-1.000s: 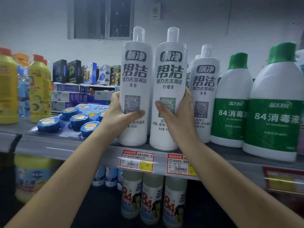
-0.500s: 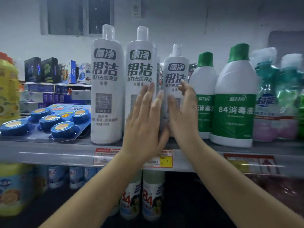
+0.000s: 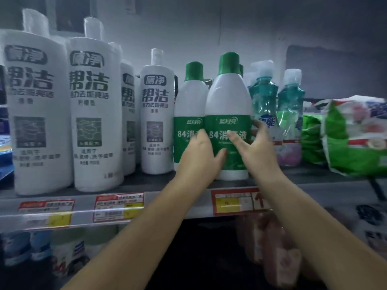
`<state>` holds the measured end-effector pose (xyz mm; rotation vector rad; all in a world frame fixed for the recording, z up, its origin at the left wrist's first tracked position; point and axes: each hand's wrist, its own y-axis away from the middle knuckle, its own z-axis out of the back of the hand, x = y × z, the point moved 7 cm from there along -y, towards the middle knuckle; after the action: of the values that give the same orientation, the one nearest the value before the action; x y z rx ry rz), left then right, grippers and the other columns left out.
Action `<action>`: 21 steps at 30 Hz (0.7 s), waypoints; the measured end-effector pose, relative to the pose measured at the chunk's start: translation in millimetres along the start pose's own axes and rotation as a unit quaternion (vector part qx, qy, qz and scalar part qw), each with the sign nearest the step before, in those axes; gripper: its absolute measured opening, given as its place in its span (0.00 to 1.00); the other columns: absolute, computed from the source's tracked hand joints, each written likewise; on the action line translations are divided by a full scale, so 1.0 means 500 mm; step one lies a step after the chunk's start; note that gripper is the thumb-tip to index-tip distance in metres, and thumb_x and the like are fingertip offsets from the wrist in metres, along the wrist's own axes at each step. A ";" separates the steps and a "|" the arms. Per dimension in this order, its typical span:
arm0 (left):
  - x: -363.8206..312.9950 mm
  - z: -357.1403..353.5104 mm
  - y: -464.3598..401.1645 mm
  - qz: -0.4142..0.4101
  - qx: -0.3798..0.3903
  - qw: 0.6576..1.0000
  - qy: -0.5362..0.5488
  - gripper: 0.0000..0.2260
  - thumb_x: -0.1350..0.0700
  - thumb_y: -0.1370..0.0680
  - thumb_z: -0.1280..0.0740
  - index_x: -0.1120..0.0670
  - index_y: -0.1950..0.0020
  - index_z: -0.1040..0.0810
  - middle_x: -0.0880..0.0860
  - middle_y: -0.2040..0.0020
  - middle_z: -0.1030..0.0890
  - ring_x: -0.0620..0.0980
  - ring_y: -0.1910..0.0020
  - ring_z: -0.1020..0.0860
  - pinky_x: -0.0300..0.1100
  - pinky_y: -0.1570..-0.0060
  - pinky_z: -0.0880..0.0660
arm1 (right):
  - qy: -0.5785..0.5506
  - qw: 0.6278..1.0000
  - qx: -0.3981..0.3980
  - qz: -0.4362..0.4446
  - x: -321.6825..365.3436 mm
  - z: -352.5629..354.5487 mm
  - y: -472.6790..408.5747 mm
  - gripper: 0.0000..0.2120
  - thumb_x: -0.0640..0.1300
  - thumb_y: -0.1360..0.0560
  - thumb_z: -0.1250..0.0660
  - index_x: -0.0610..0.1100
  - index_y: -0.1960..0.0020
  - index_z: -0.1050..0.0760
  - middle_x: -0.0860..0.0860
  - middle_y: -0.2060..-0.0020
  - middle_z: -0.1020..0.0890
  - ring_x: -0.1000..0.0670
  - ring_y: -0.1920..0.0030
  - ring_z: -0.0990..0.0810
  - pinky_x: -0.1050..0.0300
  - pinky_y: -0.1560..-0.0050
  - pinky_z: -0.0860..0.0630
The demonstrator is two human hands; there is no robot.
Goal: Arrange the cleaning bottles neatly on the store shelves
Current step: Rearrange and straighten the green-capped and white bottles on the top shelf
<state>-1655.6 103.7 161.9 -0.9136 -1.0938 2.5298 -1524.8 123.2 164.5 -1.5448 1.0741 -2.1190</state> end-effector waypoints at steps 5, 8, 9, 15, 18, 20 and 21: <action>0.008 -0.009 -0.010 0.032 -0.025 0.999 0.021 0.23 0.47 0.27 0.32 0.58 0.39 0.33 0.55 0.41 0.27 0.52 0.43 0.28 0.42 0.47 0.31 | -0.051 0.997 0.058 -0.011 -0.021 -0.005 -0.005 0.15 0.50 0.27 0.33 0.50 0.45 0.34 0.51 0.49 0.23 0.48 0.45 0.22 0.46 0.43 0.23; -0.002 -0.010 -0.007 0.024 -0.041 0.998 0.042 0.25 0.45 0.30 0.30 0.57 0.40 0.33 0.54 0.43 0.27 0.49 0.48 0.29 0.39 0.51 0.31 | -0.084 0.995 0.046 -0.010 -0.033 0.004 -0.010 0.14 0.50 0.26 0.34 0.50 0.45 0.34 0.49 0.47 0.22 0.47 0.45 0.22 0.44 0.43 0.23; -0.007 -0.013 -0.004 0.024 -0.045 0.997 0.053 0.25 0.45 0.31 0.29 0.56 0.42 0.33 0.53 0.44 0.27 0.48 0.49 0.29 0.40 0.51 0.30 | -0.096 0.994 0.042 -0.016 -0.038 0.008 -0.011 0.13 0.51 0.26 0.34 0.49 0.44 0.33 0.49 0.46 0.22 0.47 0.45 0.22 0.44 0.43 0.23; -0.038 -0.053 -0.007 0.037 -0.011 0.996 0.080 0.25 0.41 0.33 0.28 0.56 0.46 0.30 0.52 0.49 0.24 0.50 0.51 0.24 0.44 0.54 0.25 | -0.167 0.985 0.017 -0.041 -0.059 0.031 -0.020 0.14 0.52 0.24 0.37 0.45 0.43 0.31 0.46 0.46 0.20 0.46 0.46 0.21 0.43 0.43 0.23; -0.045 -0.064 -0.009 0.034 -0.005 0.996 0.083 0.23 0.42 0.33 0.28 0.55 0.47 0.30 0.51 0.49 0.23 0.49 0.52 0.25 0.42 0.54 0.26 | -0.179 0.983 0.006 -0.033 -0.061 0.039 -0.020 0.11 0.51 0.24 0.37 0.47 0.45 0.31 0.46 0.47 0.20 0.47 0.46 0.21 0.46 0.44 0.23; -0.045 -0.066 -0.009 0.031 -0.005 0.996 0.089 0.23 0.43 0.33 0.28 0.54 0.47 0.30 0.50 0.49 0.23 0.49 0.52 0.24 0.43 0.53 0.25 | -0.181 0.983 0.001 -0.024 -0.060 0.043 -0.020 0.11 0.50 0.24 0.38 0.47 0.45 0.31 0.47 0.48 0.20 0.48 0.47 0.21 0.52 0.46 0.22; -0.045 -0.065 -0.009 0.030 -0.007 0.995 0.093 0.22 0.43 0.33 0.28 0.54 0.47 0.30 0.50 0.50 0.22 0.48 0.53 0.24 0.43 0.53 0.24 | -0.182 0.983 0.000 -0.018 -0.058 0.044 -0.018 0.11 0.50 0.24 0.38 0.46 0.45 0.31 0.48 0.48 0.20 0.49 0.47 0.21 0.55 0.48 0.22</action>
<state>-1617.7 115.5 158.0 -1.1764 -1.0431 2.4259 -1492.3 139.3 154.2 -1.8698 0.9211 -1.7587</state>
